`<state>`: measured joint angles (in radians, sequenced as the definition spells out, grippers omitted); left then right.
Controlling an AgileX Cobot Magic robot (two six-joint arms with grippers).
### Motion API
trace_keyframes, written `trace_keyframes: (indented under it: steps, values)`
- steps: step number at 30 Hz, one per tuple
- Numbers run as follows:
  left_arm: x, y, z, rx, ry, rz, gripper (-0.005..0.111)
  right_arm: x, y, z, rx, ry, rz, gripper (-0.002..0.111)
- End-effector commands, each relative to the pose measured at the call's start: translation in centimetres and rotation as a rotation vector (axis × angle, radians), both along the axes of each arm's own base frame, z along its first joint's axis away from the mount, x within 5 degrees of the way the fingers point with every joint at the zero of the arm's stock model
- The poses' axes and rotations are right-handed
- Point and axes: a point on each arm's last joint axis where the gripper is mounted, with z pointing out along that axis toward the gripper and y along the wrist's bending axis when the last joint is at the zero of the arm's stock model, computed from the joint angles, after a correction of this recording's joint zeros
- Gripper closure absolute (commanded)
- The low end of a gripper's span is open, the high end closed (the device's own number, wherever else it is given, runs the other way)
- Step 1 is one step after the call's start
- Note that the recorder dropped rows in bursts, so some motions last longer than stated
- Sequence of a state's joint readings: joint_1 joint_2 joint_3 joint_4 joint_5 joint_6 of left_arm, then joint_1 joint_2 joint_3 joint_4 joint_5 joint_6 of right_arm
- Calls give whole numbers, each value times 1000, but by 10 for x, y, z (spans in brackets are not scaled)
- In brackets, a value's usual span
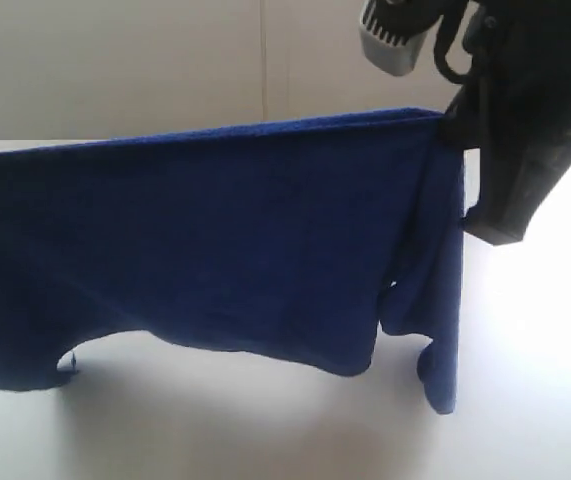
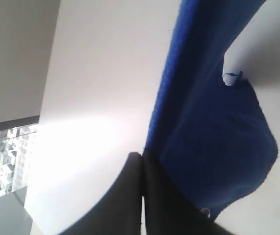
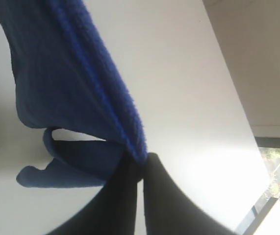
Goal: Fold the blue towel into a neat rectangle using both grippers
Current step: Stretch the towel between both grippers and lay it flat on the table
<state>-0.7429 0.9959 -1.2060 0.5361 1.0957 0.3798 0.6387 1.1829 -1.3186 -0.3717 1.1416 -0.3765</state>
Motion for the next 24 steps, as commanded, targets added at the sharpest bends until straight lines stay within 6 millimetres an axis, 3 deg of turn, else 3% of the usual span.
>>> trace_keyframes:
  steps: [1,5,9,12,18,24]
  values:
    - [-24,20,4,50,66,-39,107,-16,-19,-5,-55,39,-44,108]
    - [-33,21,7,12,75,-98,107,-28,-21,-7,-1,63,-26,108]
    - [-30,24,8,50,52,-80,107,-29,-22,-8,-6,62,-28,108]
    - [-17,20,4,111,43,-21,107,-20,-17,-20,-40,100,-46,108]
    - [12,-7,-16,155,117,-21,107,10,-2,-57,-162,196,-102,108]
    - [49,-28,-46,253,65,7,107,33,8,-82,-273,235,-133,108]
